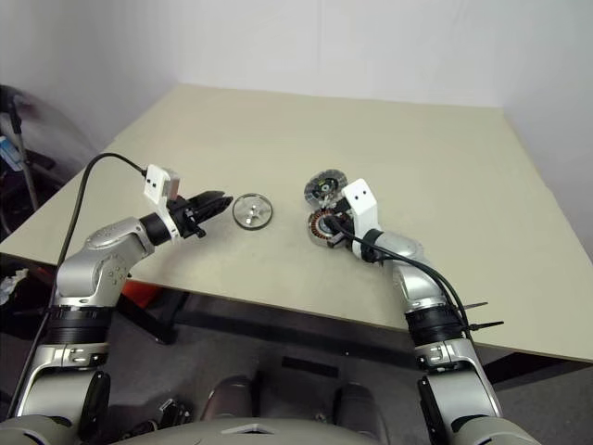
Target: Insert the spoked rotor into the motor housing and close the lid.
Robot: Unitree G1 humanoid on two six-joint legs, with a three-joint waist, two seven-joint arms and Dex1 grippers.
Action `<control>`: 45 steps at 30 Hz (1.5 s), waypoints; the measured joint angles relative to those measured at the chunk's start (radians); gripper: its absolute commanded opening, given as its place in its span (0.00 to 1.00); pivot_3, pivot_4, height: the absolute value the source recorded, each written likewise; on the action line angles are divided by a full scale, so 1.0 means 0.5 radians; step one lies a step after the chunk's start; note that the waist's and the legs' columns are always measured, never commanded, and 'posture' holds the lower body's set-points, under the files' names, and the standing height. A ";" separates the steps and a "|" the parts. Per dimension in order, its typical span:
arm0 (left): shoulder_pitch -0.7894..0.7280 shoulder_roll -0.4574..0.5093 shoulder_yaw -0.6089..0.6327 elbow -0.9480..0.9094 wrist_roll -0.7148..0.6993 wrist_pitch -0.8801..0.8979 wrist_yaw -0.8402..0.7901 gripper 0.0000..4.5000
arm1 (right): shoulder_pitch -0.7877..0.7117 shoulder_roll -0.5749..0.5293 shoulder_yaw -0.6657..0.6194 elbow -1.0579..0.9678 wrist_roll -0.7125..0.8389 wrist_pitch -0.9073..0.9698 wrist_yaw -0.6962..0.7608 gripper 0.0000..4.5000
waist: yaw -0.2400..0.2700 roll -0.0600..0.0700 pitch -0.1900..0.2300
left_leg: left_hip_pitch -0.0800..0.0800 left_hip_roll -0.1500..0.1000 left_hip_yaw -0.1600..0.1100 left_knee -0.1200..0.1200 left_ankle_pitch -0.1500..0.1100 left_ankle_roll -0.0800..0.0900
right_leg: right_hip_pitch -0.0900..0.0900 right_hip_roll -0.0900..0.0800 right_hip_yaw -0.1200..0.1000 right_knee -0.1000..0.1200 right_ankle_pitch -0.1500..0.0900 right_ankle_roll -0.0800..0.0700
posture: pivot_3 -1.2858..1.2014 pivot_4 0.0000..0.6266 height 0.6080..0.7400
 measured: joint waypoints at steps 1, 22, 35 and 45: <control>0.000 0.000 0.000 0.000 0.000 0.000 0.000 0.35 | 0.000 -0.001 0.000 0.000 0.001 0.000 0.002 0.00 | 0.000 0.000 0.000 | 0.000 0.000 0.000 0.000 0.000 0.000 | 0.000 0.000 0.000 0.000 0.000 0.000 | 0.52 0.00 1.00; 0.000 0.000 0.000 0.000 0.000 -0.001 0.000 0.35 | -0.016 0.020 -0.012 -0.053 0.053 0.021 0.052 0.00 | 0.000 0.000 0.000 | 0.000 0.000 0.000 0.000 0.000 0.000 | 0.000 0.000 0.000 0.000 0.000 0.000 | 0.52 0.00 1.00; 0.000 0.002 0.000 0.000 0.000 -0.001 0.001 0.35 | -0.078 0.008 -0.020 0.144 0.013 -0.034 -0.027 0.00 | -0.001 0.000 0.000 | 0.000 0.000 0.000 0.000 0.000 0.000 | 0.000 0.000 0.000 0.000 0.000 0.000 | 0.52 0.00 1.00; 0.003 0.002 0.000 -0.001 0.000 -0.001 0.007 0.35 | -0.107 0.009 -0.021 0.218 0.001 -0.095 -0.040 0.00 | 0.000 0.000 0.000 | 0.000 0.000 0.000 0.000 0.000 0.000 | 0.000 0.000 0.000 0.000 0.000 0.000 | 0.52 0.00 1.00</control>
